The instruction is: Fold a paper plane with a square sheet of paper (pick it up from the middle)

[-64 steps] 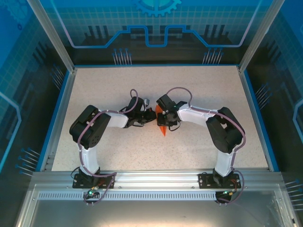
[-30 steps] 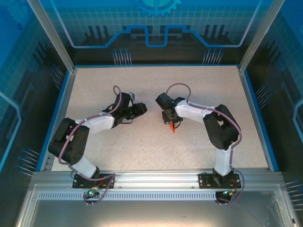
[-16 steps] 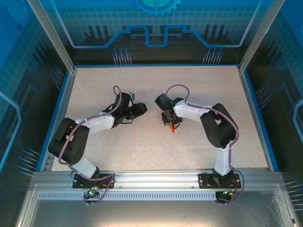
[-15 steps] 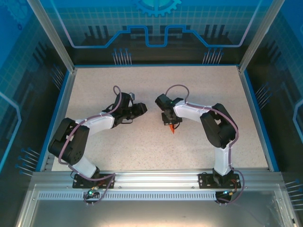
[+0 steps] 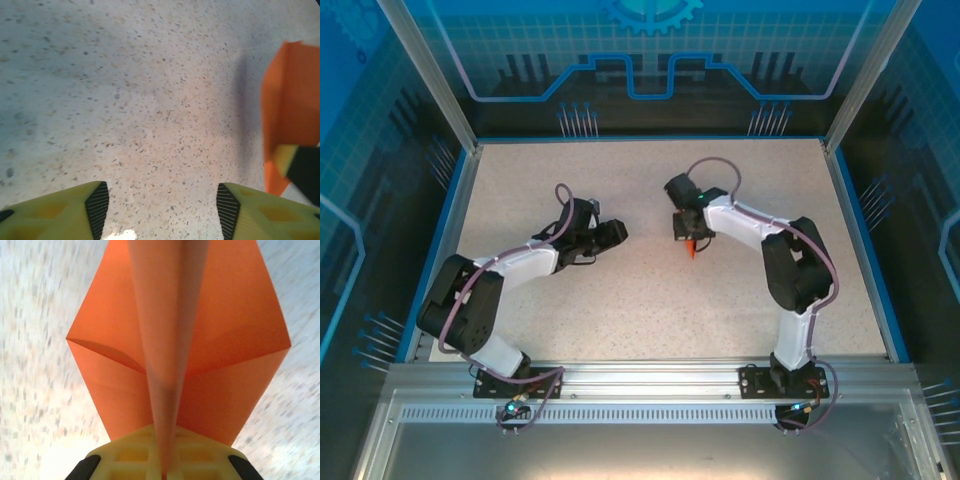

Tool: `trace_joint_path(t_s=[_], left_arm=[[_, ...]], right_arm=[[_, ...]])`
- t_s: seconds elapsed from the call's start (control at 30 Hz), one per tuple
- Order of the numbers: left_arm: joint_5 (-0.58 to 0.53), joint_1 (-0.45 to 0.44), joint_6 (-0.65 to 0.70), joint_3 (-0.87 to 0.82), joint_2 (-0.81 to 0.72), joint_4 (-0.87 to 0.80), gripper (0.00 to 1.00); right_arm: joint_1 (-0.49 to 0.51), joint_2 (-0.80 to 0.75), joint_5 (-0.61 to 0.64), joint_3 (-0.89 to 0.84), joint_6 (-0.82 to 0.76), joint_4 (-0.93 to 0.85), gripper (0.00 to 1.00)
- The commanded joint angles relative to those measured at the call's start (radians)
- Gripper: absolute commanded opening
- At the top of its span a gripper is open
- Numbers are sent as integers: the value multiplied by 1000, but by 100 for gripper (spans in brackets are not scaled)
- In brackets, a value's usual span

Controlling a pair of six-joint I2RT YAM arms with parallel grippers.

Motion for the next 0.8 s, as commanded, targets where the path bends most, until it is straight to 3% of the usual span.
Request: trace_joint_path(t_s=[0.0,0.3,0.77], left_arm=[[-81,13,20,-22,-53,-70,70],[-257,18,55,-41,-129,-201,94],[-273,22,70,-43,-145,-220,98]], right_arm=[[-67,46,-1,70,-35,-2,7],[-145,216,-2,218,-66,-12,9],[-153,285,-19,247,-73,-28,19]])
